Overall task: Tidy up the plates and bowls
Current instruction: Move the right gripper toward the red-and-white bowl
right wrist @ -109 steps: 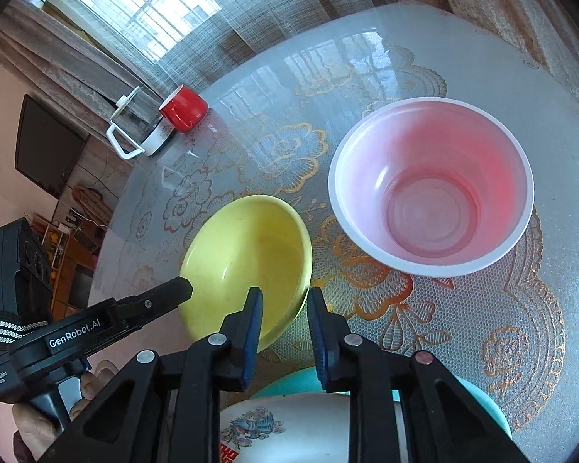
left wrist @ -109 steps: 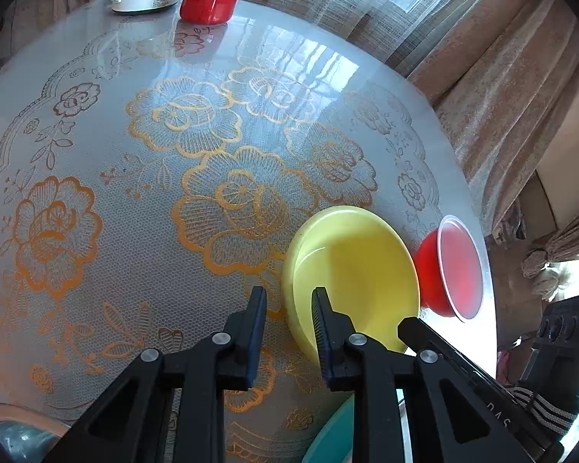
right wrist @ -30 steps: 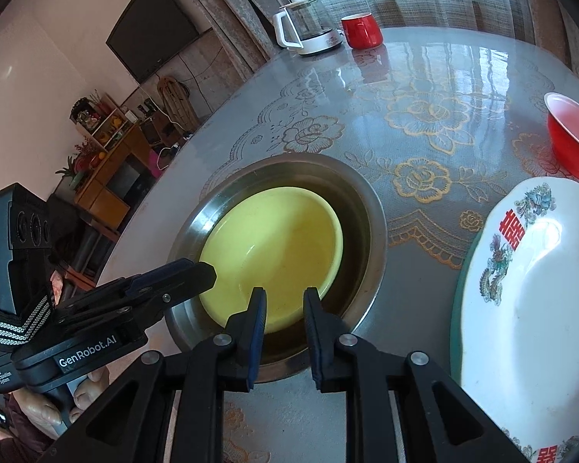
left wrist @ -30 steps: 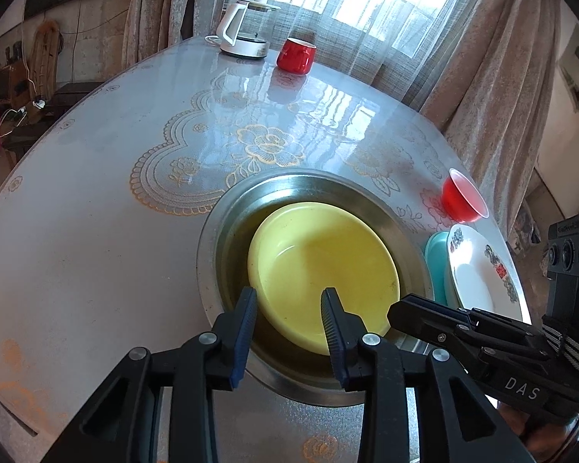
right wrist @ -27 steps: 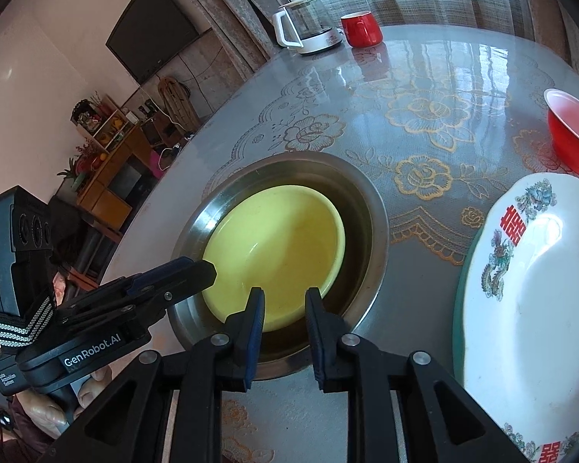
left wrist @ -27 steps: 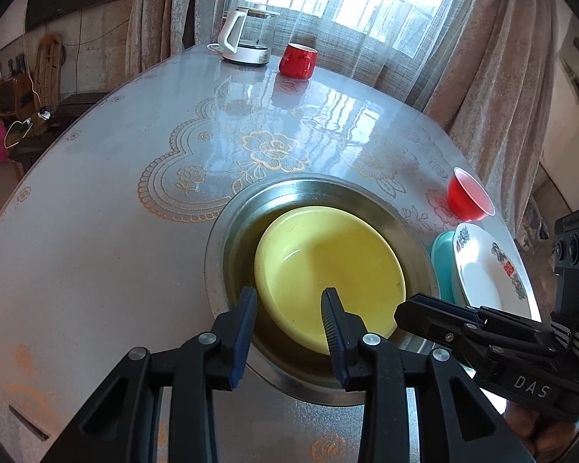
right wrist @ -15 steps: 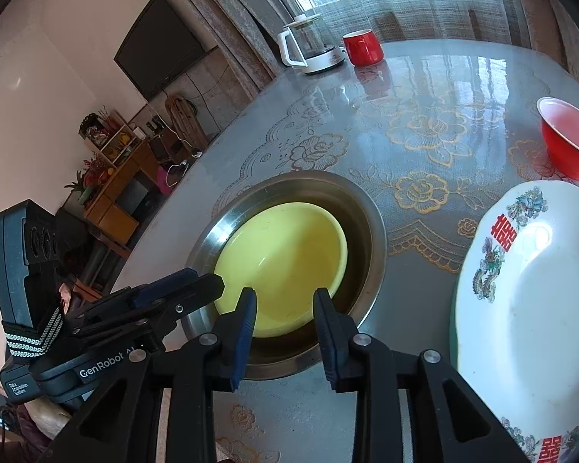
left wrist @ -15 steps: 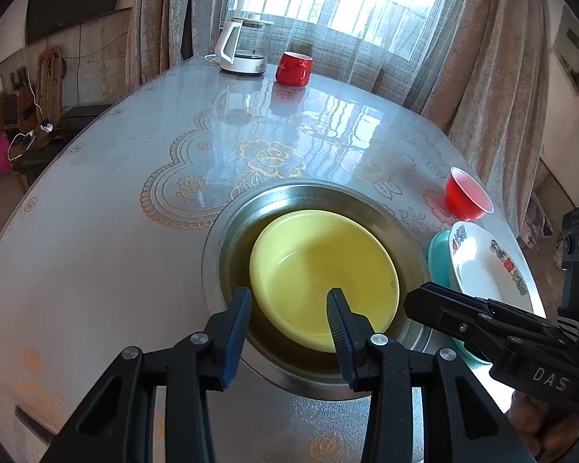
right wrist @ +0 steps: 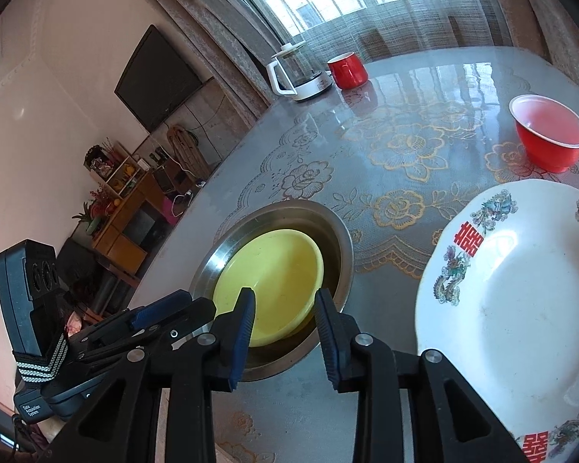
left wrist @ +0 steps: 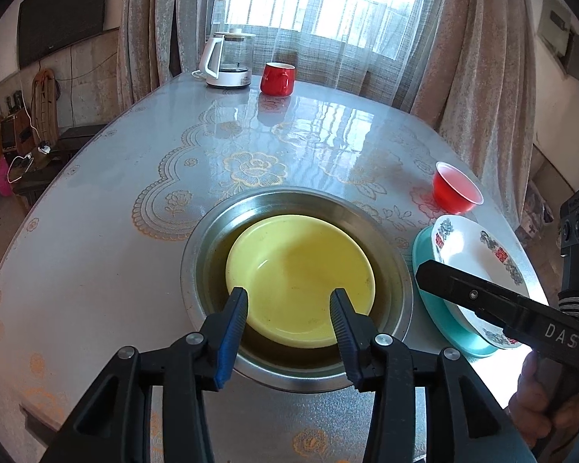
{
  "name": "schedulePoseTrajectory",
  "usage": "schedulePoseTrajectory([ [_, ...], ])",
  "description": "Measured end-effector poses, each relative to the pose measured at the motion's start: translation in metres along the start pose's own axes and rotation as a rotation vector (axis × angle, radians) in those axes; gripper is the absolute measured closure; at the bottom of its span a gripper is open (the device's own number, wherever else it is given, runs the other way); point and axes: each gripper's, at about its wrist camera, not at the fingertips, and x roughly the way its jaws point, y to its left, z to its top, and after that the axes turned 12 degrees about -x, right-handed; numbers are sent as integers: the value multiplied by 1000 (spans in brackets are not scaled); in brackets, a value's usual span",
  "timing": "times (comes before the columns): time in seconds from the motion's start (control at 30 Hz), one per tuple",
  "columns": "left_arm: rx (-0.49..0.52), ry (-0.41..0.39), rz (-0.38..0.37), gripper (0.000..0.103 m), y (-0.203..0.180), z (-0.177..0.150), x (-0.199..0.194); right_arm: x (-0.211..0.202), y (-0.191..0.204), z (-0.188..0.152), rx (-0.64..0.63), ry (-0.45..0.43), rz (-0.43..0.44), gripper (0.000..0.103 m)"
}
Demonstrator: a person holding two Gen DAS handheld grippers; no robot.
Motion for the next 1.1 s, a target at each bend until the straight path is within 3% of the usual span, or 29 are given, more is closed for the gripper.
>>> schedulePoseTrajectory([
  [0.33, 42, 7, 8, 55, -20, -8, 4, -19, -20, -5, 51, -38, -22, 68],
  [0.5, 81, -23, 19, 54, -30, -10, 1, -26, -30, -8, 80, -45, -40, 68],
  [0.67, 171, -78, 52, 47, -47, -16, -4, -33, -39, -10, 109, -59, -47, 67],
  [1.1, 242, -72, 46, 45, -74, -23, 1, -53, -58, -15, 152, -98, -74, 65],
])
